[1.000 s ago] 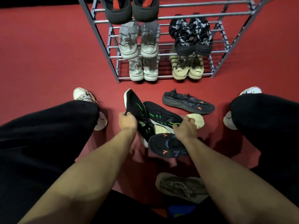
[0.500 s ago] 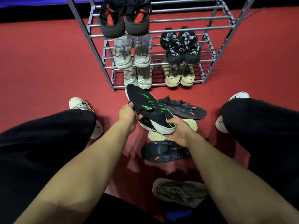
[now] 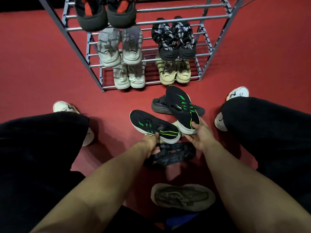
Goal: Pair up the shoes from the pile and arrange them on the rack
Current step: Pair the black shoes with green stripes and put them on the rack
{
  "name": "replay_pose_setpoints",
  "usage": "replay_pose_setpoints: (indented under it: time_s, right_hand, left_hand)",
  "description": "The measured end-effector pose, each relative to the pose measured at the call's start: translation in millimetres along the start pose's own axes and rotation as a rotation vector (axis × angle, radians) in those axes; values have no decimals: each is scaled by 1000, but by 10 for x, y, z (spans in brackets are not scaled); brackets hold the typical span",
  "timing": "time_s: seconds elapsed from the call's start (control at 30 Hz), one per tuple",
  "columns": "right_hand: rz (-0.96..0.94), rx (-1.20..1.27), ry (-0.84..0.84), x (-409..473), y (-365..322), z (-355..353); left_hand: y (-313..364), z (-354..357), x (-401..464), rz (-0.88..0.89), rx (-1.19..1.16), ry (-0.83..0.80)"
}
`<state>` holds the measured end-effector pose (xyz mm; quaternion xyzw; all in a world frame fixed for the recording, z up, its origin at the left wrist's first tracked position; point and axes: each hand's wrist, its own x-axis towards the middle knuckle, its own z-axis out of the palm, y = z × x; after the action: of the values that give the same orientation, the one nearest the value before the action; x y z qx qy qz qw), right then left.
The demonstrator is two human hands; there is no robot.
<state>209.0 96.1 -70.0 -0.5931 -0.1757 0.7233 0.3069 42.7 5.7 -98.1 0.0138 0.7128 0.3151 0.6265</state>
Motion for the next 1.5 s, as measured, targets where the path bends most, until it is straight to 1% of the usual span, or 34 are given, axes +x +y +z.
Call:
replay_pose_setpoints:
  time_s: [0.13,0.2,0.27,0.37,0.47,0.57,0.73,0.8,0.87,0.97,1.0,1.07,1.13,1.27,1.37,1.5]
  right_hand:
    - [29,-130,73,58,72,-24]
    - [54,-238,84,85,141,-27]
    - [85,-328,87,105,200,-31]
    - [102,-396,78,134,227,-64]
    - [101,-412,57,147,222,-129]
    - [111,-411,20,131,229,-159]
    - [145,-313,-69,96,281,-137]
    - [129,-279,-65,93,276,-106]
    - [132,-238,-62,77,227,-78]
    - [164,-123,-96,29,170,-64]
    - [169,-87,-105,12,157,-57]
    - [175,-60,-132,-23,137,-36]
    - [182,-51,-156,-75,107,8]
    - [166,-88,-220,-201,64,139]
    - [137,-140,-292,-319,-2,288]
    - [109,-182,-360,-518,-138,489]
  left_hand:
    - [26,63,94,-28,48,21]
    - [51,91,143,-48,69,51]
    - [80,137,191,-72,38,61]
    - [94,241,257,-96,14,57]
    - [45,301,317,-108,15,68]
    - [13,265,380,-67,4,92]
    - [22,340,344,-55,-75,89]
    - [53,424,318,-31,-133,64]
    - [86,436,309,9,-189,105]
    - [122,274,308,18,-169,180]
    - [126,193,302,0,-164,166]
    - [134,22,251,-28,-157,78]
    - [179,-172,98,-9,-165,17]
    - [297,-592,-221,143,-242,38]
    - [383,-878,-489,229,-191,57]
    - [485,-1174,-847,291,-124,28]
